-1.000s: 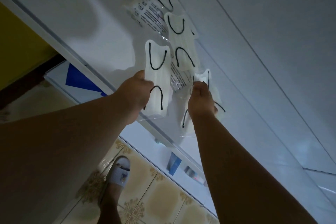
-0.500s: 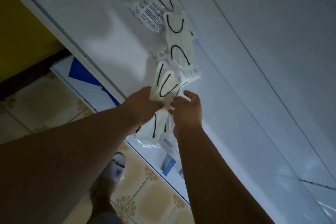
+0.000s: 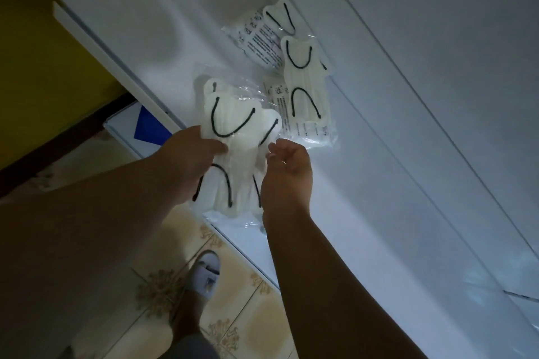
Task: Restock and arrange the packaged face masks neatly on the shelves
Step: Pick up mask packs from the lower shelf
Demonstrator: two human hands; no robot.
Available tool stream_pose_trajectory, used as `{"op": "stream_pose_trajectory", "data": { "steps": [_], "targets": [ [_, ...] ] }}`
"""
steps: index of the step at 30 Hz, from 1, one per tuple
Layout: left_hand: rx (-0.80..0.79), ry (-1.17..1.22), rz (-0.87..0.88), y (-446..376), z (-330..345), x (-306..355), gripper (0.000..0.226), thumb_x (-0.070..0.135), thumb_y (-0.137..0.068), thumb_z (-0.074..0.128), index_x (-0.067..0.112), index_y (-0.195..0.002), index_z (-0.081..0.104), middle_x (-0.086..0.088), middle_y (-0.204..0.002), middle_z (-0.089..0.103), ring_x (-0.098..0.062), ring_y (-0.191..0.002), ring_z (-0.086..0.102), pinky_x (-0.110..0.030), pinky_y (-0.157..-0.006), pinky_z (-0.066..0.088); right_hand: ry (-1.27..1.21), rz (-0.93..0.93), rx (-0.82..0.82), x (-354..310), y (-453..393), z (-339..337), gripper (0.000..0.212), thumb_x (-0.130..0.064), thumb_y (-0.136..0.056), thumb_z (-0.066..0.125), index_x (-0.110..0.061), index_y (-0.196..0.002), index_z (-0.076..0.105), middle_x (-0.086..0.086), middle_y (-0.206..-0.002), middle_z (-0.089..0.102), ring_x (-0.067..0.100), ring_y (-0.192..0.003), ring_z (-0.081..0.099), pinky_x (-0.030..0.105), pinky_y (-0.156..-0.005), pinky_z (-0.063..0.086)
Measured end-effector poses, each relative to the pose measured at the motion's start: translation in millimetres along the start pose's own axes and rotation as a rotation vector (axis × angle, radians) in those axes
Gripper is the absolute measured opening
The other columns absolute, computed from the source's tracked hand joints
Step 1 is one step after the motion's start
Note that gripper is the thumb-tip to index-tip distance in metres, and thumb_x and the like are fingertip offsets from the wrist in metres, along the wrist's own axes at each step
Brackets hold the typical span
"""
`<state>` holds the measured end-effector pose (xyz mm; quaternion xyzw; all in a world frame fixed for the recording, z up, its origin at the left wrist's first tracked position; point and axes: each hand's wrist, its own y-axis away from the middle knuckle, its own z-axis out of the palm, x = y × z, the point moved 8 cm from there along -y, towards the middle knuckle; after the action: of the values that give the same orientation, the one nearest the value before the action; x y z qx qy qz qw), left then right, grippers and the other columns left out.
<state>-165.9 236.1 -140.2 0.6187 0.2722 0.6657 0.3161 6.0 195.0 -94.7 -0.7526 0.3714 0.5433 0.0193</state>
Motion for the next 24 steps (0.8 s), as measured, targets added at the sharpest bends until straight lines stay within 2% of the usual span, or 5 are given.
{"op": "stream_pose_trajectory", "data": {
  "steps": [7, 14, 17, 20, 24],
  "targets": [
    [-0.028, -0.132, 0.025, -7, -24, 17, 0.033, 0.011, -0.087, 0.073, 0.009, -0.118, 0.061, -0.016, -0.115, 0.067, -0.031, -0.098, 0.066, -0.041, -0.083, 0.058, -0.197, 0.054, -0.121, -17, 12, 45, 0.020, -0.002, -0.097, 0.052, -0.019, -0.095, 0.062, 0.003, -0.103, 0.072, 0.019, -0.097, 0.071, 0.031, -0.093, 0.054],
    [0.149, -0.197, 0.080, -27, -27, 40, 0.032, 0.016, -0.092, 0.069, 0.011, -0.121, 0.056, -0.007, -0.100, 0.059, -0.019, -0.077, 0.055, -0.030, -0.061, 0.045, 0.886, -0.355, 0.002, -58, -67, 33, 0.060, -0.035, -0.093, 0.061, -0.019, -0.146, 0.040, 0.005, -0.150, 0.043, 0.025, -0.142, 0.036, 0.048, -0.117, 0.031],
    [0.125, -0.163, 0.087, -27, -19, 47, 0.044, 0.015, -0.098, 0.060, 0.003, -0.138, 0.048, -0.013, -0.117, 0.057, -0.030, -0.108, 0.058, -0.040, -0.094, 0.048, 1.039, -0.406, -0.004, -57, -66, 39, 0.059, -0.010, -0.087, 0.057, -0.020, -0.143, 0.043, 0.004, -0.135, 0.057, 0.026, -0.128, 0.047, 0.043, -0.111, 0.036],
    [0.113, -0.113, 0.053, -23, -12, 54, 0.055, 0.012, -0.101, 0.053, 0.012, -0.153, 0.033, -0.019, -0.145, 0.042, -0.034, -0.135, 0.043, -0.036, -0.112, 0.035, 0.875, -0.466, -0.082, -56, -54, 44, 0.054, 0.001, -0.087, 0.051, -0.018, -0.137, 0.052, 0.003, -0.104, 0.071, 0.024, -0.102, 0.063, 0.040, -0.097, 0.049],
    [0.052, -0.021, 0.066, -35, 4, 56, 0.074, 0.058, -0.076, 0.074, 0.015, -0.133, 0.057, -0.010, -0.124, 0.065, -0.032, -0.108, 0.064, -0.046, -0.096, 0.052, 0.420, -0.399, -0.235, -55, -57, 46, 0.039, 0.002, -0.089, 0.047, -0.018, -0.120, 0.059, 0.002, -0.097, 0.065, 0.023, -0.085, 0.067, 0.042, -0.073, 0.060]
  ]
}}
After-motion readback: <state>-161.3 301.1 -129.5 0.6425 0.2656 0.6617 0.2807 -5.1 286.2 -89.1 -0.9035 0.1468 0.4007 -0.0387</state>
